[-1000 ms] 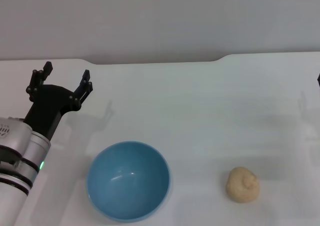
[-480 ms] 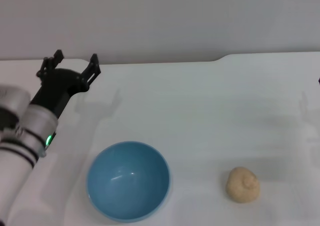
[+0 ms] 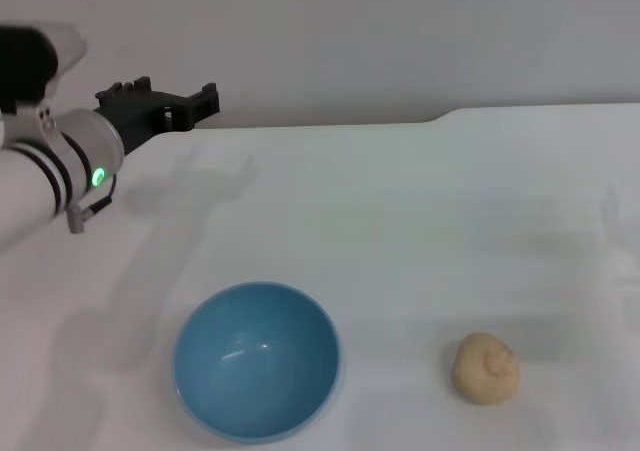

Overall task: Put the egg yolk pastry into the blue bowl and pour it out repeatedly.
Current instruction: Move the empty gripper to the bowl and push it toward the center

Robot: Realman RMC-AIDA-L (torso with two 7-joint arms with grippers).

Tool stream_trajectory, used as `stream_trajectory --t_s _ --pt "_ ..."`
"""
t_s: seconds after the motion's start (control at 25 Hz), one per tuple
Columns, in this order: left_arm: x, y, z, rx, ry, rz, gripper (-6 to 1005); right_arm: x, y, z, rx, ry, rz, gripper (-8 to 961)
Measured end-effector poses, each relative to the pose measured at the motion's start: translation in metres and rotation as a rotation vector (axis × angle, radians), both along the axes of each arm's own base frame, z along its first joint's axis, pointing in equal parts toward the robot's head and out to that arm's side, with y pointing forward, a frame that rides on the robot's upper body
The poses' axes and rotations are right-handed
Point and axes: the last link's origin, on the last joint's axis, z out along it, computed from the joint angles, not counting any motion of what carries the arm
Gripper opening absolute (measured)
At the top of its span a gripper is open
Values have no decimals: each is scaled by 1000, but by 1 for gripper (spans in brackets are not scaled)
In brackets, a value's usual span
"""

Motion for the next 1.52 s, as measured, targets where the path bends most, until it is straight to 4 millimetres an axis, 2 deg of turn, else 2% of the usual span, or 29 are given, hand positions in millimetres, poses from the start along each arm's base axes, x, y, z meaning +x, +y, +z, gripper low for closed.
stream_trajectory --t_s 0.12,0.32,0.6,0.88,1.0,1.28,1.52 --pt "12 0 12 -76 23 50 872 0 0 0 0 -1 0 467" --pt "34 -11 37 -217 59 90 871 3 0 1 -5 -9 -13 466" --pt "46 -49 63 -434 105 206 871 7 1 5 -6 -30 -20 465" --pt "41 -72 49 -617 118 345 873 6 6 12 6 -53 -10 464" --pt "39 -74 35 -685 130 384 873 5 10 15 11 -62 -4 464" --pt "38 -76 21 -775 146 436 871 6 13 18 13 -76 -9 463" --pt "33 -72 12 -781 140 466 872 8 13 19 9 -80 -20 463"
